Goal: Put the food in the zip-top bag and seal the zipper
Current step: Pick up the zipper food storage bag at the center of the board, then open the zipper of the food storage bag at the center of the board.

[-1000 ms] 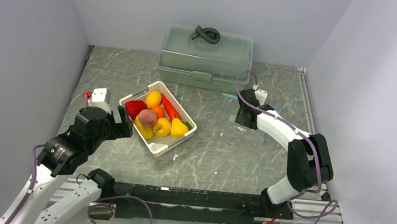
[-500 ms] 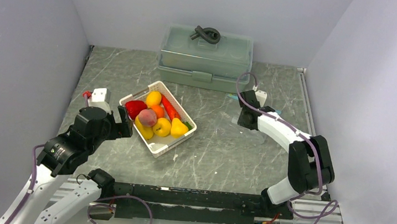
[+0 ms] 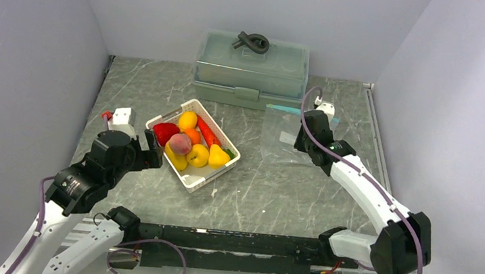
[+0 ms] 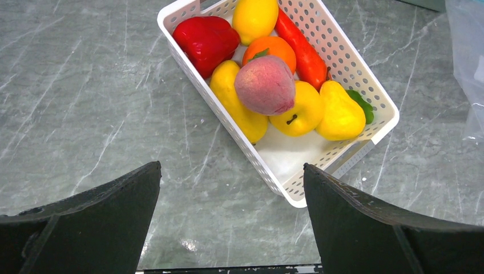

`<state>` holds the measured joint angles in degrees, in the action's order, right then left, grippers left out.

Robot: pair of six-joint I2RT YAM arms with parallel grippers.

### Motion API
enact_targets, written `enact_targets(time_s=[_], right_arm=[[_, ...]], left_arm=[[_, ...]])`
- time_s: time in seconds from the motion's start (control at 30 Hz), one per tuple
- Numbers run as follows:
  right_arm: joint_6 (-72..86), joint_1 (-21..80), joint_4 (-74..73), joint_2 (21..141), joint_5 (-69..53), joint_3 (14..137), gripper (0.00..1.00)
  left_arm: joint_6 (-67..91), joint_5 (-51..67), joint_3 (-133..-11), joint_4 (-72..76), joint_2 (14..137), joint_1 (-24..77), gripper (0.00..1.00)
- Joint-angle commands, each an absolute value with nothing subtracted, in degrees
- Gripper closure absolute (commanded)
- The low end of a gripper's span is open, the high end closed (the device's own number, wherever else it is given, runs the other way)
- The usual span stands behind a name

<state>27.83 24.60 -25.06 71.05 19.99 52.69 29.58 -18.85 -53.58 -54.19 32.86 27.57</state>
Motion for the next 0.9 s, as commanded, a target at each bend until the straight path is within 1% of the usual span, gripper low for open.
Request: enact_targets(time_s=[0.0,0.17,0.37,0.57,0.8,0.87], right_arm=[[24.2,27.8,-25.5,67.1,20.3,53.1,1.00],[20.1,33.7,-24.4,63.8,21.9,53.2,1.00],[13.5,39.7,-19.5,60.2,21.7,51.0,1.00],[7.6,42.4,-15.7,57.1,14.1,49.1,1.00],[1.7,43.9,-12.5,53.0,5.1,46.0,1.00],[0.6,44.7,-12.0,51.4,4.1,45.1,1.00]], left_arm=[[29.3,-17.8,-53.4,-51.8,33.3,27.4,0.00],[29.0,-17.0,-53.5,-51.2,33.5,27.4,0.01],[28.1,-14.4,-54.0,-49.7,34.4,27.4,0.02],[28.0,-11.2,-56.9,-50.4,36.7,27.4,0.03],[26.7,-4.8,-61.5,-51.3,39.7,27.3,0.03],[25.8,-2.8,-62.8,-51.5,40.5,27.4,0.03]])
